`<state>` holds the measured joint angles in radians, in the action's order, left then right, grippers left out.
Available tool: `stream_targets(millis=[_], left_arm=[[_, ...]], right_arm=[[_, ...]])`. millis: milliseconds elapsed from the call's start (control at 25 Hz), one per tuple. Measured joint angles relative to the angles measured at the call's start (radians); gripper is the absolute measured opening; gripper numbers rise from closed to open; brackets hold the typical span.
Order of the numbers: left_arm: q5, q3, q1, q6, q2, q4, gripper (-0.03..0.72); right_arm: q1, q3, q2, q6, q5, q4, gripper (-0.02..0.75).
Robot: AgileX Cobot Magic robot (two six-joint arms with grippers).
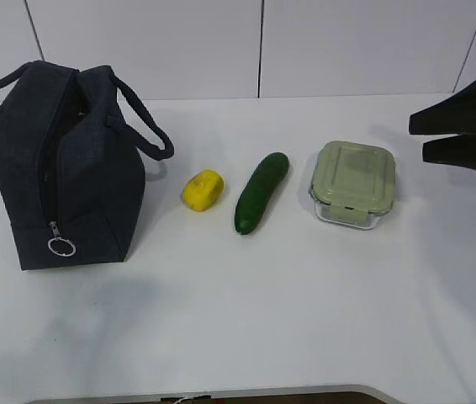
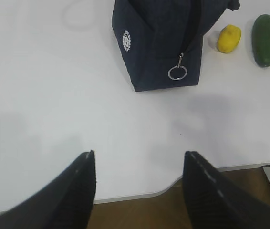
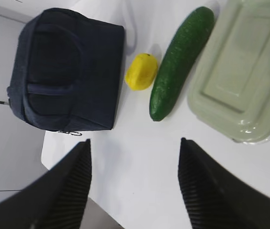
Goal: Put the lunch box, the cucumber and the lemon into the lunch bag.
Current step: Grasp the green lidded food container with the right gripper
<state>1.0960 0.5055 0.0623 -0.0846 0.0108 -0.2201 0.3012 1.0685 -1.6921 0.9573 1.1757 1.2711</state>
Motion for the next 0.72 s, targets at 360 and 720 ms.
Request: stream_targets(millis=[360, 720], left_arm=[[0.000, 0.000, 0.000, 0.000, 0.000, 0.000, 0.428], [0.000, 0.000, 0.000, 0.000, 0.000, 0.000, 0.428]], right_arm=[[0.000, 0.030, -0.151, 0.023, -0.097, 0.023, 0.601], [0.000, 0.206, -0.309, 0.002, -0.083, 0.007, 0.616]])
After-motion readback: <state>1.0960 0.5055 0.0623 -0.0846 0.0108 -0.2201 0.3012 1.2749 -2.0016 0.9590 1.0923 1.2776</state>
